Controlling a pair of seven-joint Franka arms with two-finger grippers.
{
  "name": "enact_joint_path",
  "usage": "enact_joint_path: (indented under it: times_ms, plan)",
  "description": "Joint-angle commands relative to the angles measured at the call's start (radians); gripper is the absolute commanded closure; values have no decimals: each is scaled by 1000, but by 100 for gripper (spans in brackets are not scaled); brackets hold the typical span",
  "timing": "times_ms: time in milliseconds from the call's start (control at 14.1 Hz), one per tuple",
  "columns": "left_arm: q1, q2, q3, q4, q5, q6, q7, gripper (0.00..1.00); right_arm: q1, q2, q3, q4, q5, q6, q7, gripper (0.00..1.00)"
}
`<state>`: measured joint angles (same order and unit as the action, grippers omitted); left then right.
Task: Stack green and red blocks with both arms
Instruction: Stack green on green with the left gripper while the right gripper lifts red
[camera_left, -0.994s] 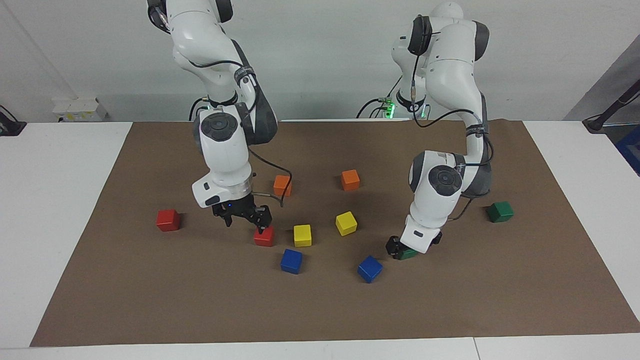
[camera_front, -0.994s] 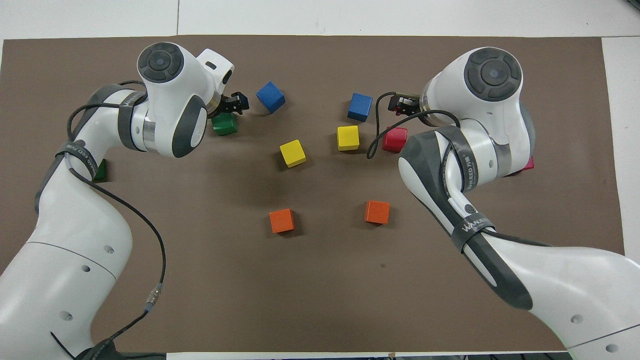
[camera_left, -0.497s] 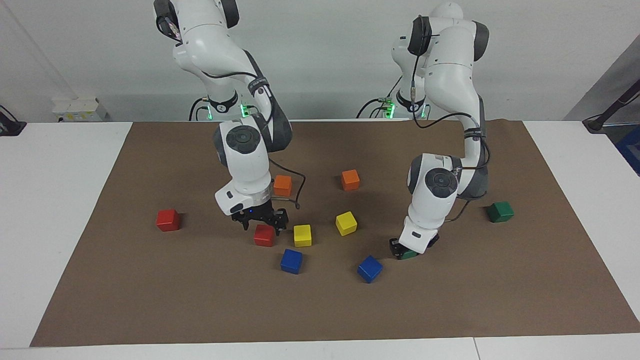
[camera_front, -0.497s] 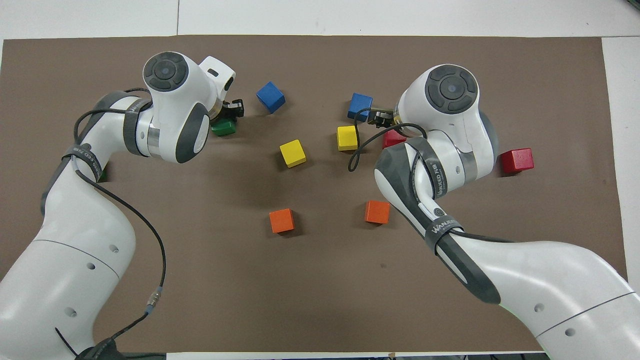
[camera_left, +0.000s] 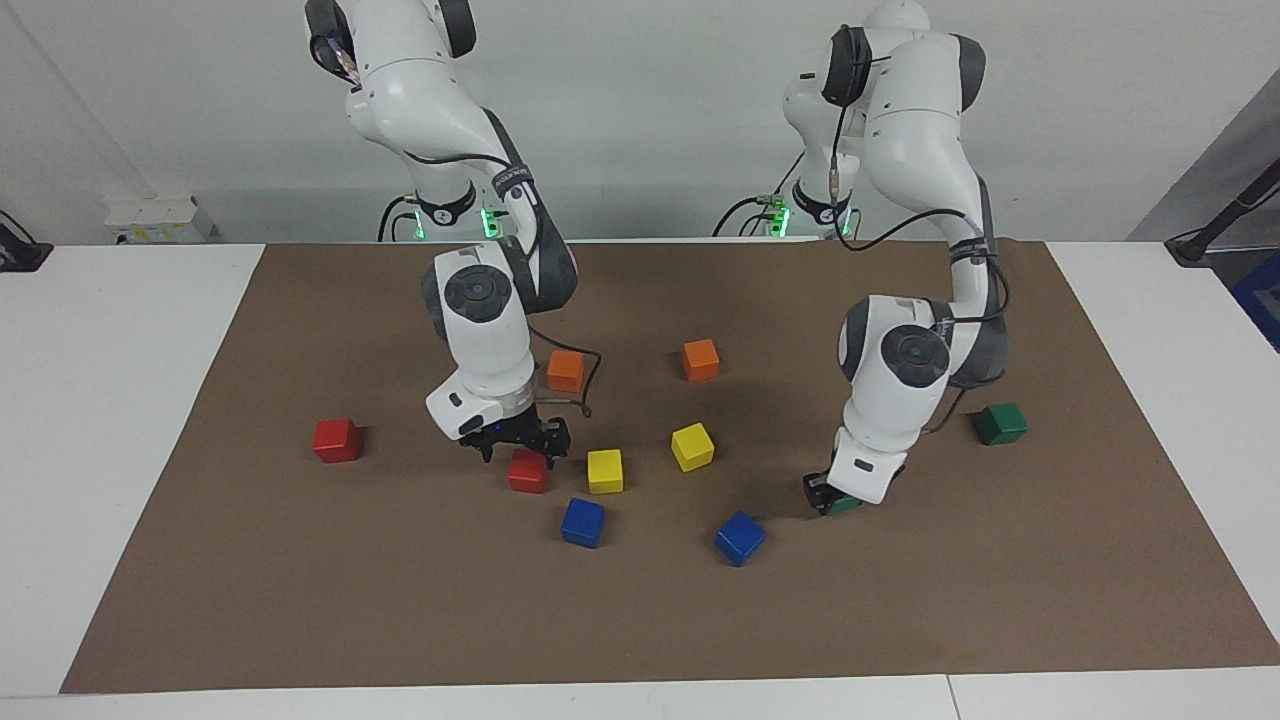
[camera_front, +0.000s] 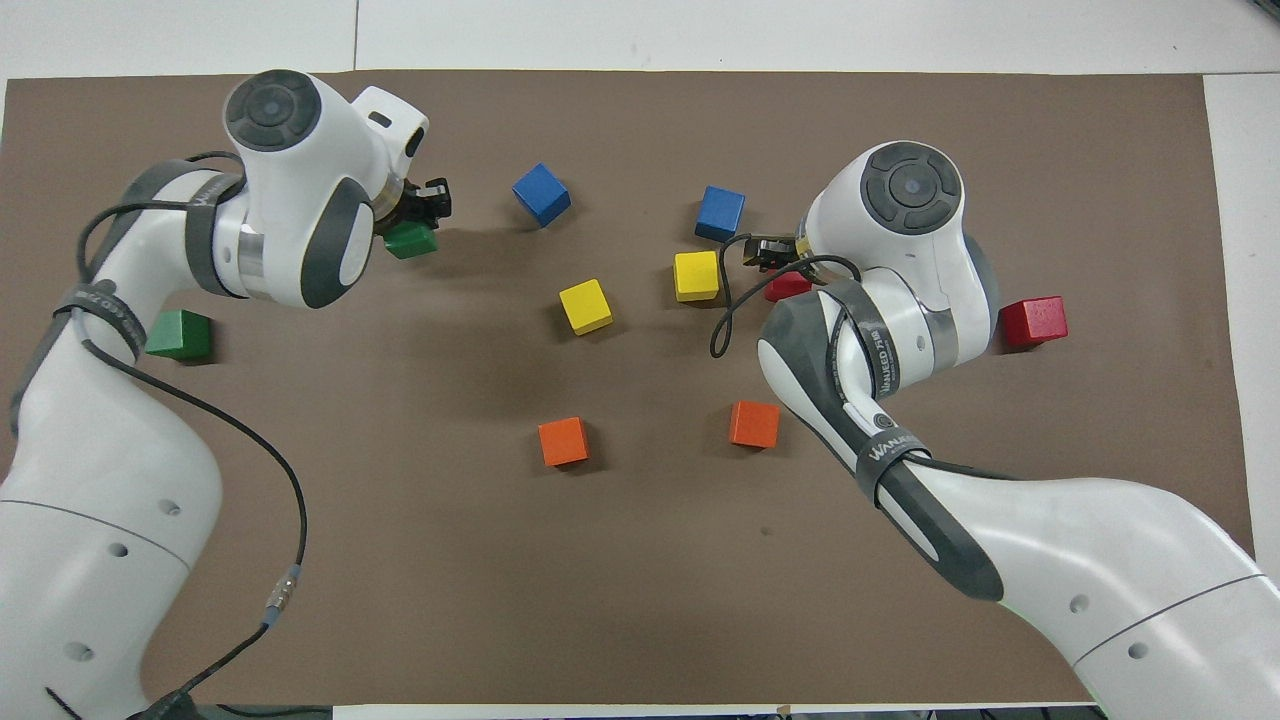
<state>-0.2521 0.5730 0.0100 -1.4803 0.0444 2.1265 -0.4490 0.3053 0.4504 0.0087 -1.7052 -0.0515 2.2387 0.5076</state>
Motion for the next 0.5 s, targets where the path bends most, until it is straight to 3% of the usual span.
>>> enact_joint_path:
  times_ms: [0,284,426]
  plan:
    - [88,-106,-8,-50,-5,-98,137,100,-15,-7,10,-19,48,24,-31,0]
    - [246,-252,-5,-205,-40,-122,473,100,-15,11,10,-19,50,44,-31,0]
    - [322,-286,-5,-251,-46,-119,614,100,-15,22,10,-21,50,62,-31,0]
